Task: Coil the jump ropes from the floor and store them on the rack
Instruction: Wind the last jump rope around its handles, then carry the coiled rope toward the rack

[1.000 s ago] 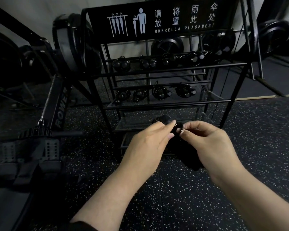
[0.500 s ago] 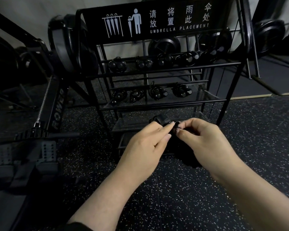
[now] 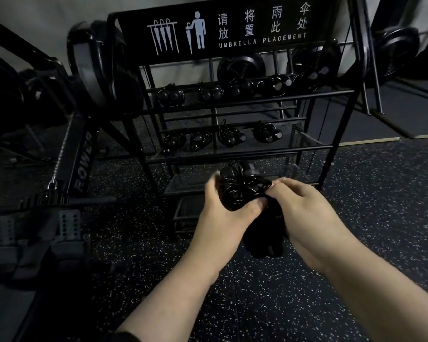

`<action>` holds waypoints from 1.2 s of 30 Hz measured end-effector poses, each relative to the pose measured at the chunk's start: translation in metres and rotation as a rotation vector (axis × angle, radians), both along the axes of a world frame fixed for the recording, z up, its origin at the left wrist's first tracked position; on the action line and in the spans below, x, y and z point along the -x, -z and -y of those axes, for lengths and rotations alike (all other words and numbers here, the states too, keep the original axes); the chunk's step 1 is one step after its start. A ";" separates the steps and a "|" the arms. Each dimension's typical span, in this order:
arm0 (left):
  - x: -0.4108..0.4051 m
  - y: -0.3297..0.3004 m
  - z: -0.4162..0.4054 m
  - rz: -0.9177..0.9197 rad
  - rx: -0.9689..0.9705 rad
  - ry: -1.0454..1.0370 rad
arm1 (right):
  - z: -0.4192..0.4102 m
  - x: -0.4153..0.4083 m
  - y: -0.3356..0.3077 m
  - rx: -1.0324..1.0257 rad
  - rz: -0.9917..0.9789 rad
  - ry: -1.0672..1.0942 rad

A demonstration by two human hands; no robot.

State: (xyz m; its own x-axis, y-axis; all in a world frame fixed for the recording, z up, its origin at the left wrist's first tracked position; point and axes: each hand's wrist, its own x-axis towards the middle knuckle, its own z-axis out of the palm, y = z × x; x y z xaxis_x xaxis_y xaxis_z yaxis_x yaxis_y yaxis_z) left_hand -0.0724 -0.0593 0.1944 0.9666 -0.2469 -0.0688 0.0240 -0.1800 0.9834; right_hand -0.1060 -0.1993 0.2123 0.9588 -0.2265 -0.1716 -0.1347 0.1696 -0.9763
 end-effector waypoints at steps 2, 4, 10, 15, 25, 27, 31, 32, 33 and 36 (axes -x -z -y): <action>0.002 0.001 0.002 -0.091 0.115 0.051 | 0.000 0.000 -0.001 -0.068 -0.017 -0.002; 0.003 0.002 0.004 -0.093 0.185 0.051 | 0.002 0.000 -0.002 -0.136 -0.028 -0.015; -0.002 0.004 -0.001 0.038 0.139 -0.001 | 0.010 -0.001 -0.008 -0.169 -0.082 -0.055; -0.003 0.003 -0.004 0.019 0.220 0.006 | 0.009 -0.001 -0.004 -0.163 -0.089 -0.121; -0.003 0.002 -0.007 -0.359 0.385 0.002 | 0.004 0.000 0.015 -0.001 -0.073 -0.106; -0.006 0.005 -0.005 -0.398 0.394 -0.063 | -0.001 0.000 0.020 0.161 -0.048 -0.071; -0.013 0.011 -0.004 -0.474 0.482 -0.174 | -0.011 0.000 0.026 0.297 -0.027 -0.058; -0.014 0.012 -0.004 -0.493 0.510 -0.177 | -0.011 0.000 0.028 0.317 -0.038 -0.094; -0.016 0.014 -0.004 -0.512 0.525 -0.171 | -0.011 0.000 0.030 0.361 -0.048 -0.128; -0.020 0.016 -0.005 -0.527 0.522 -0.158 | -0.012 0.000 0.037 0.397 -0.089 -0.211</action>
State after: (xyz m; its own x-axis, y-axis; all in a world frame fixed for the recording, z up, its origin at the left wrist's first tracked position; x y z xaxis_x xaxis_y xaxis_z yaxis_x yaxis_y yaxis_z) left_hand -0.0522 -0.0541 0.1782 0.8648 -0.2350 -0.4437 0.5011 0.3501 0.7914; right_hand -0.1062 -0.1870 0.1753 0.9765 -0.0929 -0.1943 -0.2120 -0.2552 -0.9434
